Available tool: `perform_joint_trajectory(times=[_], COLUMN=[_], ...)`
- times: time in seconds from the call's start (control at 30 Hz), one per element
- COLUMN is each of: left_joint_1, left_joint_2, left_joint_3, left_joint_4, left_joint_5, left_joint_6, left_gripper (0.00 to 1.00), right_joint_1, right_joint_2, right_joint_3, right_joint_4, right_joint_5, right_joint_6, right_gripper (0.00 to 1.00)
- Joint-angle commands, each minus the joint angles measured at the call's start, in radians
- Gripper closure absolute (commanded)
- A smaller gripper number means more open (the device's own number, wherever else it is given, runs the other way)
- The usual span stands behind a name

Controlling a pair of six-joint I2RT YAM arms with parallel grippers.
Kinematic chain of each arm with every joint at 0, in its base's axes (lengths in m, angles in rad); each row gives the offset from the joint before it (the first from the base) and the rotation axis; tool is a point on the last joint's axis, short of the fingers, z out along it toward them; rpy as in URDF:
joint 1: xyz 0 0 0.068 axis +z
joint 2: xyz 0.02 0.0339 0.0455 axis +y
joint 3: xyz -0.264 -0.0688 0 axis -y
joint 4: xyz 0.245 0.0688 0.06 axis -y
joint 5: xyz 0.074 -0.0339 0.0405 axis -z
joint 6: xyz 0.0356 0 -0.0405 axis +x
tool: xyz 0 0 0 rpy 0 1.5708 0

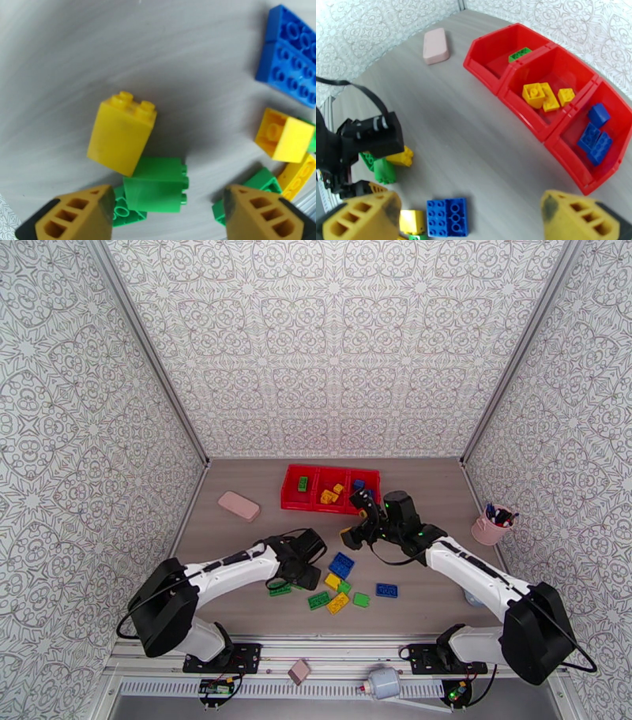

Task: Sort the legos into containers by color

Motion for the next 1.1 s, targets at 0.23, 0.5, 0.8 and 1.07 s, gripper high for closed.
perform_joint_trajectory(times=[0.23,0.5,0.8,1.07], left_joint_1=[-0.006,-0.008,-0.006,0.127], left_joint_2=[0.060,0.066,-0.050,-0.111], left_joint_3=[-0.033,-0.037,0.000,0.082], left_joint_4=[0.061,0.058,0.045,0.159], left_joint_5=[-0.032,-0.064,-0.125,-0.125], left_joint_6=[-0.031,-0.012,-0.010,0.024], left_gripper=[0.40,0.54,0.58,0.58], right_joint_1=[-0.001,-0.001,0.003,0.043], right_joint_2=[0.012,0.013,-0.002,-0.001], right_joint_3=[-0.030,-0.026,-0.007,0.016], right_joint_4=[0.009,0.009,-0.004,0.031], right_joint_5=[-0.019,-0.013,-0.066,-0.060], right_joint_6=[0.024,0.022,0.024,0.015], right_gripper=[0.03,0.03,0.03,0.04])
